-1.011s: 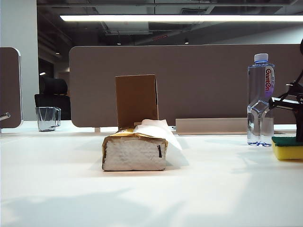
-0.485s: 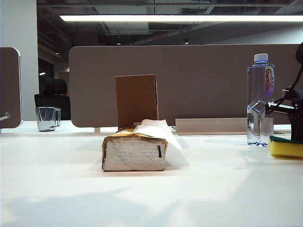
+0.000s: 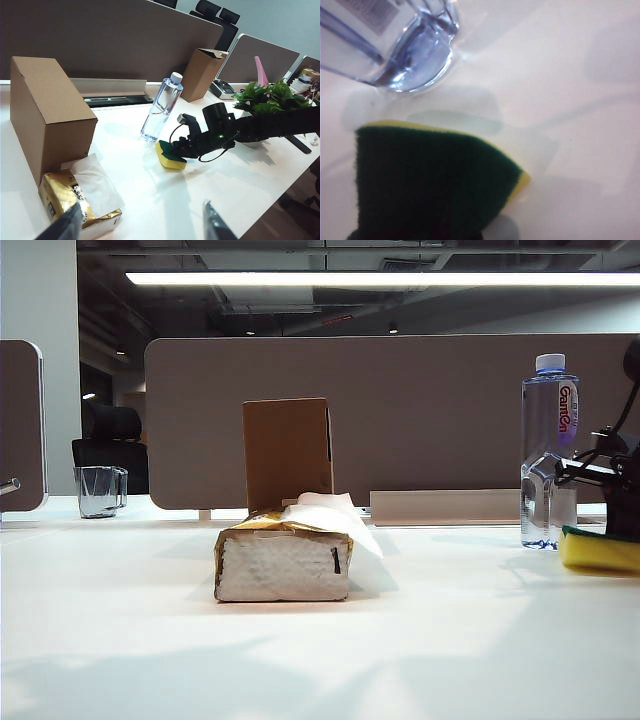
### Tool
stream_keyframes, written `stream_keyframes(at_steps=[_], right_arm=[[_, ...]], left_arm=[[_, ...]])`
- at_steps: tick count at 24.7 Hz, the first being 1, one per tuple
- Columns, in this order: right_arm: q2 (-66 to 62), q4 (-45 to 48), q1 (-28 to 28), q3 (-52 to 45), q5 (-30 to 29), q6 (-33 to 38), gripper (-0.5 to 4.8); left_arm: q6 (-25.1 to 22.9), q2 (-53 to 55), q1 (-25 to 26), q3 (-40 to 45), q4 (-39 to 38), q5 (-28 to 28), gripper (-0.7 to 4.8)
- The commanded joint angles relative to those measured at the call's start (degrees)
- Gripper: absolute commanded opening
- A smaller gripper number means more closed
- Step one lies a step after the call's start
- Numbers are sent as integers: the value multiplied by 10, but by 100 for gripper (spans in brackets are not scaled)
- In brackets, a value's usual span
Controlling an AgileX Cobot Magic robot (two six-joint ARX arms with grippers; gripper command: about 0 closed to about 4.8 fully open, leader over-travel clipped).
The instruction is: Move the sponge from left to right to wipe the table, avoiding obstacles on the table, and finally reaching the bottle of mineral water.
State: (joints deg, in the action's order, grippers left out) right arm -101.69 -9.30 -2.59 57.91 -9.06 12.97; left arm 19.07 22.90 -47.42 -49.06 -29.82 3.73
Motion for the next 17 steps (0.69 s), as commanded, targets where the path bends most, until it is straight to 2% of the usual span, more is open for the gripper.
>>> stream_keyframes(at_steps=[1, 3, 5, 8, 14, 17], right_arm=[[-10, -11, 3, -4, -11, -1, 60], [-10, -12, 3, -4, -14, 2, 124], [-9, -11, 3, -4, -14, 3, 143], [-9, -11, 3, -4, -14, 3, 205], [-9, -11, 3, -4, -16, 4, 214], [-9, -15, 3, 3, -16, 5, 284]], left_arm=[[-3, 0, 0, -3, 3, 2, 309], [-3, 0, 0, -3, 3, 2, 309], [-3, 0, 0, -3, 3, 2, 309], [-3, 0, 0, -3, 3, 2, 309], [-3, 0, 0, -3, 3, 2, 309], [-3, 0, 0, -3, 3, 2, 309]])
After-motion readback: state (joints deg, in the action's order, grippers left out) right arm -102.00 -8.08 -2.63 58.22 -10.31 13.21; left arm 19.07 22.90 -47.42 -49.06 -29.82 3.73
